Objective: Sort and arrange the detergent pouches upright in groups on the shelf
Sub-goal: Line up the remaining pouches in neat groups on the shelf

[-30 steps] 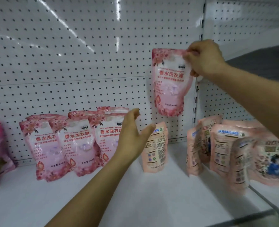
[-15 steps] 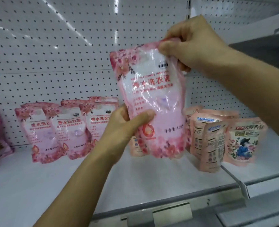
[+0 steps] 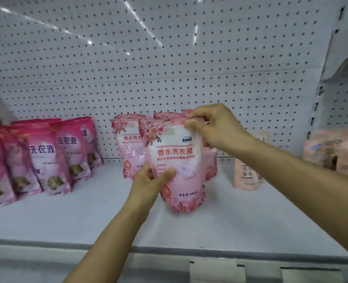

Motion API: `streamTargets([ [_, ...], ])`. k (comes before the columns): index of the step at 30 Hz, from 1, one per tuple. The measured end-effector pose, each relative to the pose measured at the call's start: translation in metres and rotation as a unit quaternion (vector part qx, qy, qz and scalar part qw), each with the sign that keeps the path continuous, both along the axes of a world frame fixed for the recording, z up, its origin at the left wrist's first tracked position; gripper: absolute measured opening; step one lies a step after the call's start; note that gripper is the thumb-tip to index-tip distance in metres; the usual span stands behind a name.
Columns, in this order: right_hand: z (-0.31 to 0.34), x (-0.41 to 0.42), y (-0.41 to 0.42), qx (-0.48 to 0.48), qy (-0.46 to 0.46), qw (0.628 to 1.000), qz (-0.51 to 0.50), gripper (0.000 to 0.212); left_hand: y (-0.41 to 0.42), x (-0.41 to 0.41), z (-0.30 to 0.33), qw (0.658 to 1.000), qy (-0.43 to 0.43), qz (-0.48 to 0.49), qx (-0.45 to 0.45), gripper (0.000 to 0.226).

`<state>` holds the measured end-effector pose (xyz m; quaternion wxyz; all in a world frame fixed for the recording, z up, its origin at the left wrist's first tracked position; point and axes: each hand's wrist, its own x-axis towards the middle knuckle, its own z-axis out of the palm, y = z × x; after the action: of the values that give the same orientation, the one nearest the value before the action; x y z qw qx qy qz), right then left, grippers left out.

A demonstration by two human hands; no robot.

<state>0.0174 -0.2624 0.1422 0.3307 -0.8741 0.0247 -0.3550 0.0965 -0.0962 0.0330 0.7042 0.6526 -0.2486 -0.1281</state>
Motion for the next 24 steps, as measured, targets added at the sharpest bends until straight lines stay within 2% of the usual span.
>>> streamTargets([
  [7, -0.022, 0.081, 0.027, 0.070, -0.001, 0.997, 0.016, 0.018, 0.020, 0.085, -0.010, 0.996, 0.011, 0.089, -0.020, 0.025],
  [10, -0.025, 0.090, 0.029, 0.082, 0.014, 0.996, 0.031, 0.011, 0.020, 0.102, -0.012, 0.996, 0.017, 0.082, -0.023, 0.026],
  [12, -0.033, 0.087, 0.021, 0.094, -0.014, 0.995, -0.008, 0.010, 0.021, 0.107, -0.015, 0.998, 0.016, 0.055, -0.020, 0.031],
  [14, -0.049, 0.076, 0.010, 0.101, -0.107, 0.982, -0.117, 0.033, 0.021, 0.108, -0.021, 1.000, 0.006, 0.019, 0.002, 0.046],
  [16, -0.070, 0.067, 0.000, 0.135, -0.178, 0.951, -0.214, 0.061, 0.020, 0.109, -0.028, 0.999, 0.010, -0.008, 0.030, 0.056],
  [17, -0.082, 0.066, -0.006, 0.163, -0.171, 0.943, -0.235, 0.073, 0.020, 0.110, -0.030, 0.999, 0.014, -0.014, 0.037, 0.055],
  [19, -0.104, 0.071, -0.018, 0.215, -0.093, 0.943, -0.235, 0.092, 0.022, 0.115, -0.033, 0.999, 0.015, -0.018, 0.040, 0.048],
  [21, -0.120, 0.077, -0.028, 0.225, -0.023, 0.949, -0.221, 0.106, 0.028, 0.121, -0.033, 0.998, 0.000, -0.019, 0.051, 0.044],
  [24, -0.128, 0.081, -0.040, 0.207, -0.033, 0.937, -0.280, 0.110, 0.044, 0.133, -0.032, 0.998, -0.018, -0.024, 0.054, 0.041],
])
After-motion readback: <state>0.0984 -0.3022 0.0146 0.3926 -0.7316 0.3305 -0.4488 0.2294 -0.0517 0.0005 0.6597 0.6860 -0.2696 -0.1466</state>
